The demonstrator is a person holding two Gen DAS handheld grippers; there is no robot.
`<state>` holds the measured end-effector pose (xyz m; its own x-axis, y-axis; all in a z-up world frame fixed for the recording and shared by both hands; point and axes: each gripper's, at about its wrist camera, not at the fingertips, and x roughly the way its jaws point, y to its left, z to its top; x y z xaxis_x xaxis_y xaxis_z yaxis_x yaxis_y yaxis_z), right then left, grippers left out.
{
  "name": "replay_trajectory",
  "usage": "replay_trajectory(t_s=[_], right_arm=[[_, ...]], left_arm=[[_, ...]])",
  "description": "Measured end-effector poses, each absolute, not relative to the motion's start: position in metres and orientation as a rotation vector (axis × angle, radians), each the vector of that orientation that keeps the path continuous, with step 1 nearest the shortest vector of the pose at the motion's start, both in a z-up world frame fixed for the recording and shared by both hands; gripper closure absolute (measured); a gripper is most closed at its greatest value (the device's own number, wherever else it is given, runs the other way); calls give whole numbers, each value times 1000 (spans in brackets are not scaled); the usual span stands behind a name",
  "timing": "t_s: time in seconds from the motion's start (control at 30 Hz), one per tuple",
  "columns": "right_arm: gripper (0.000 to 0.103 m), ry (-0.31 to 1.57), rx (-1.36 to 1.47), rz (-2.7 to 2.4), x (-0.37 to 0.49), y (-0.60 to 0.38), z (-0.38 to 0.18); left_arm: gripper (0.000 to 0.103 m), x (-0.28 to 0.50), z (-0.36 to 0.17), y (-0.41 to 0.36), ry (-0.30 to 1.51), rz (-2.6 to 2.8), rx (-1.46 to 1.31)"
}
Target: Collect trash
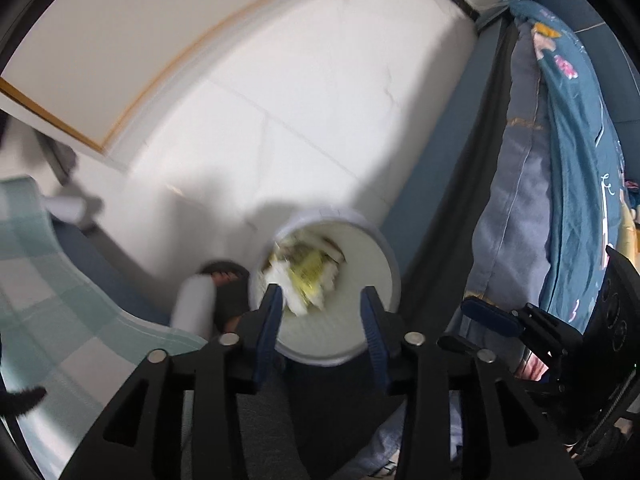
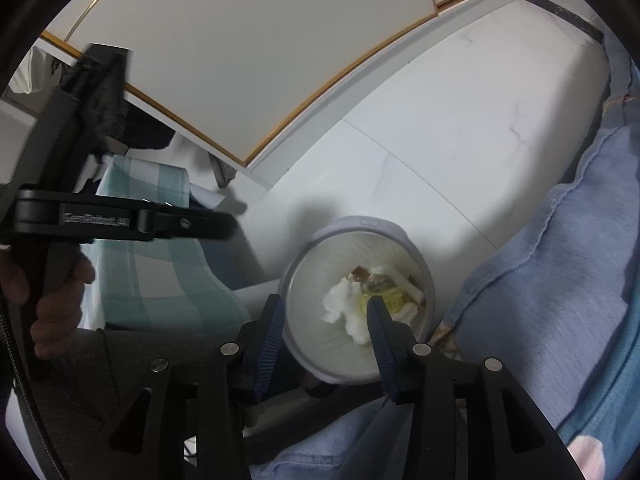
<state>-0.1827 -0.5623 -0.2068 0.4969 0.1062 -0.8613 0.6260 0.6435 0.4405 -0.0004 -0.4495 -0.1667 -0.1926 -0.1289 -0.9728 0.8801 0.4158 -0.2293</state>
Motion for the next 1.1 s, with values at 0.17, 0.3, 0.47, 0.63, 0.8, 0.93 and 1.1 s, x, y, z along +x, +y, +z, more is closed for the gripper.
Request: replay_trajectory(t_s=[0.17,0.3,0.47,0.63,0.8,0.93,1.1], right_arm=[[51,993,835,-386,-185,-561,-194],[38,941,843,-420,-193,-560,-182],[37,935,824,-435,-198,-555,-173],[32,927,818,-450,-204,-551,-164],[27,930,813,-455,-208,-548,-159],[22,929,806,-454,-209,-544,-156],[18,928,793,-454,-210,-539,-153]], left_arm=[[51,-8,-136,-440,1322,-1026,709],[44,-8,-118,-431,1255,-1017,643],[31,-12,-101,-423,1149,-984,612],[29,-15,-94,-415,1128,-966,607],[29,-20,-93,-408,1125,-956,609],[29,-21,-92,-402,1133,-951,603],[29,-24,-90,-396,1113,-944,599]])
